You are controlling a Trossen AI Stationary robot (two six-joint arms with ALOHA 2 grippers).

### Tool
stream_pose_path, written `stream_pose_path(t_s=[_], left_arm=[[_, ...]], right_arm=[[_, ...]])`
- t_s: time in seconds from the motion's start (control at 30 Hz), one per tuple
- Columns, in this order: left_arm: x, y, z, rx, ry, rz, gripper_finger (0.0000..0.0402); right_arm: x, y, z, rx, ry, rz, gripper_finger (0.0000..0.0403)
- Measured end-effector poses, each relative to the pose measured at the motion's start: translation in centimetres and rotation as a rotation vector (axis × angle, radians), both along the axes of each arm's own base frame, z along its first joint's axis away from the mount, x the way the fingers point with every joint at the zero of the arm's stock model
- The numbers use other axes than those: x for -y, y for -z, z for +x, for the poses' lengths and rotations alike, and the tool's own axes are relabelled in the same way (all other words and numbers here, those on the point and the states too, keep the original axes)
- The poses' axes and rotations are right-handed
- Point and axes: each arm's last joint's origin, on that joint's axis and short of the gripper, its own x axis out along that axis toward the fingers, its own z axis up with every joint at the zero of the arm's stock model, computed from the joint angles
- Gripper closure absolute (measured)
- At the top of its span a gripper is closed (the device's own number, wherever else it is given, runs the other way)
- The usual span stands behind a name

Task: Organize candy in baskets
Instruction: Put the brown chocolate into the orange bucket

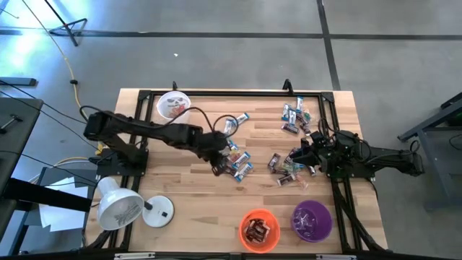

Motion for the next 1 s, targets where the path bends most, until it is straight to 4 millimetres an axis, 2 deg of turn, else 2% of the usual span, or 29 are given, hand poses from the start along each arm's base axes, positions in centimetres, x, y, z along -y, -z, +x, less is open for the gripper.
stream_pose_path(t_s=[0.2, 0.33, 0.43, 0.6, 0.77, 1.0], left_arm=[[3.0, -1.0, 1.1, 0.172, 0.101, -0.056, 0.0386], [5.3, -2.0, 1.8, 0.318, 0.117, -0.089, 0.0387], [7.2, -2.1, 2.5, 0.406, 0.116, -0.116, 0.0387], [11.0, -1.1, 4.1, 0.408, 0.14, -0.2, 0.0387], [14.7, -1.0, 6.3, 0.392, 0.223, -0.206, 0.0387], [17.8, -1.7, 8.3, 0.4, 0.301, -0.203, 0.0387]], right_arm=[[0.0, 0.0, 0.0, 0.0, 0.0, 0.0, 0.0265], [0.0, 0.0, 0.0, 0.0, 0.0, 0.0, 0.0265], [0.0, 0.0, 0.0, 0.0, 0.0, 0.0, 0.0265], [0.0, 0.0, 0.0, 0.0, 0.0, 0.0, 0.0265], [0.0, 0.0, 0.0, -0.001, 0.0, 0.0, 0.0265], [0.0, 0.0, 0.0, -0.006, 0.0, 0.001, 0.0265]])
